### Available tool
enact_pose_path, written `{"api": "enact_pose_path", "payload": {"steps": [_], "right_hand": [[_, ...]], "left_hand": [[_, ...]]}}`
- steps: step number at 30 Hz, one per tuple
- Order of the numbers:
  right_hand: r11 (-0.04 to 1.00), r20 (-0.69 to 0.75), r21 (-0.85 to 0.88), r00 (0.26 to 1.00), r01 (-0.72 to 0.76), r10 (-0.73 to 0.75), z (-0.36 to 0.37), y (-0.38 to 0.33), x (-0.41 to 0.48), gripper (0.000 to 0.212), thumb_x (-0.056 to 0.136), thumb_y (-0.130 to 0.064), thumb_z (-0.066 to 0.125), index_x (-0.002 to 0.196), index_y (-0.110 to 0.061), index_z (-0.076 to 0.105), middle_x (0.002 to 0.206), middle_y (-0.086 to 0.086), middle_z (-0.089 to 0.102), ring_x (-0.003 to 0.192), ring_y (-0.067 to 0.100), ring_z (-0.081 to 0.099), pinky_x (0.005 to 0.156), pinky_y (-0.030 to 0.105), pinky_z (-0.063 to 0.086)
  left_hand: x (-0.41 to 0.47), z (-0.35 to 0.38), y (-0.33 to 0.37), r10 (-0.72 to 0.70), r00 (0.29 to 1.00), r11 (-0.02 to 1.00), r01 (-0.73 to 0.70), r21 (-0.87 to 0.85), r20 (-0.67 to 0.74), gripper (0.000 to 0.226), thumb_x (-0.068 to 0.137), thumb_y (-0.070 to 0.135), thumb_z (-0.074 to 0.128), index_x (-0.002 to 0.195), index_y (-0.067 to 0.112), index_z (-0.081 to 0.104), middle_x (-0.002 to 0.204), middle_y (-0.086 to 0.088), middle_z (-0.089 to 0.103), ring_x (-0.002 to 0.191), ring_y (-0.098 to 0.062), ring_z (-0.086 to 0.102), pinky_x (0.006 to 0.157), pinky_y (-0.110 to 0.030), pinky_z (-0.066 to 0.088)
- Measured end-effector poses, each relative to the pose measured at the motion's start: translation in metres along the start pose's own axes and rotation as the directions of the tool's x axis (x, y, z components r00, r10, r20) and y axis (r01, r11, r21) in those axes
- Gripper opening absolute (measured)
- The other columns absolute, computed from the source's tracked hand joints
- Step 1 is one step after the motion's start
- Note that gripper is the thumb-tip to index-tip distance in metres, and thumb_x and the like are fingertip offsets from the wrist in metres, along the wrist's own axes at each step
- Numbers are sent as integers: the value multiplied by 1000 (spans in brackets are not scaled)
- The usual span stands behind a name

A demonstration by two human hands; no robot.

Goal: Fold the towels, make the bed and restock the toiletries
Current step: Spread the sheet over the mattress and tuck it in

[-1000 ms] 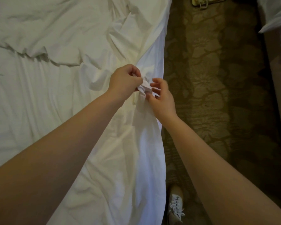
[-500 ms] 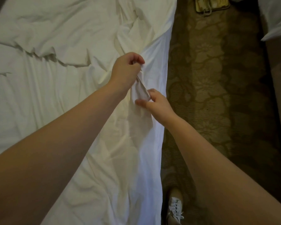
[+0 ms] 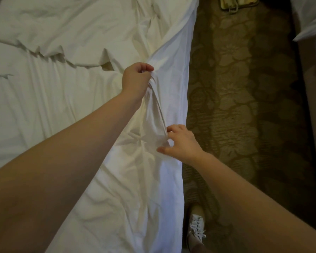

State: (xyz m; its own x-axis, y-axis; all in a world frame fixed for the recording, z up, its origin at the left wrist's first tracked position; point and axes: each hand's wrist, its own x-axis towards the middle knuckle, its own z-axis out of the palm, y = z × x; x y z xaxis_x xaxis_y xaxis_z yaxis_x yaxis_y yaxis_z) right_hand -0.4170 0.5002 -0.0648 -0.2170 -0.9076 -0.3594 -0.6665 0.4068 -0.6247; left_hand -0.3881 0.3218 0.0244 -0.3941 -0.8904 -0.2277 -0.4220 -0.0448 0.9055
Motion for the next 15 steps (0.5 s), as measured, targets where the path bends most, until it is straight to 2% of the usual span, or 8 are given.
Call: {"api": "enact_pose_path", "payload": {"steps": [1,3,6,7,9,11,13,15], "right_hand": [[993,-84,-100,994,61,-70,2,-8,-6,50,84,-52,61,117,-14,66,130,-4,53,127,17,36,104,34,28],[974,-263,-134,942,181,-211,1,-25,-13,36,86,-38,64,102,-6,73,114,1,66,123,21,47,104,34,30],[959,-410,-22,872,281,-265,-8,-48,-22,34,91,-30,57,68,-6,65,68,5,63,77,21,59,77,33,45],[961,-375,101,905,258,-203,-11,-56,-27,37,94,-30,54,63,-10,55,60,2,55,64,18,53,65,31,42],[935,-217,326,974,138,-68,-14,-72,-37,39,95,-33,53,63,-16,41,58,-3,44,56,13,43,57,28,33],[946,-115,315,992,77,-42,-13,-82,-45,40,92,-34,58,62,-16,39,64,-4,43,62,12,44,58,26,33],[975,-73,209,995,76,-62,-8,-91,-50,36,91,-33,59,66,-11,47,75,2,52,78,17,51,68,28,38],[948,-84,316,995,-21,50,-9,-101,-56,32,94,-33,55,79,-5,56,84,11,62,84,24,57,77,33,45]], "left_hand": [[-2,0,0,-7,1000,1000,7,-30,13,34,81,-10,43,71,18,59,70,-5,54,59,-14,49,54,-20,41],[-4,1,4,-24,999,992,26,-121,23,34,82,-13,42,73,16,59,71,-4,55,62,-14,51,57,-20,43],[-1,-3,18,-85,996,959,78,-271,-14,36,83,-15,41,73,14,60,73,-5,57,67,-16,55,62,-24,46],[0,-6,24,-95,995,953,86,-289,-19,37,82,-15,40,74,14,60,75,-5,58,70,-18,56,64,-24,47],[-2,-12,34,-87,996,951,83,-297,-2,37,83,-16,37,79,12,62,78,-5,58,73,-18,55,64,-22,47],[-16,-18,41,-104,992,939,121,-321,70,34,87,-16,36,100,3,61,85,-9,58,74,-17,55,65,-21,44],[-36,-26,42,-143,963,897,223,-381,226,38,93,-8,43,130,-3,48,116,-20,57,100,-29,58,82,-27,43],[-63,-36,43,-120,920,935,231,-269,372,58,93,10,55,145,8,32,149,-17,34,134,-31,38,101,-33,34]]}}
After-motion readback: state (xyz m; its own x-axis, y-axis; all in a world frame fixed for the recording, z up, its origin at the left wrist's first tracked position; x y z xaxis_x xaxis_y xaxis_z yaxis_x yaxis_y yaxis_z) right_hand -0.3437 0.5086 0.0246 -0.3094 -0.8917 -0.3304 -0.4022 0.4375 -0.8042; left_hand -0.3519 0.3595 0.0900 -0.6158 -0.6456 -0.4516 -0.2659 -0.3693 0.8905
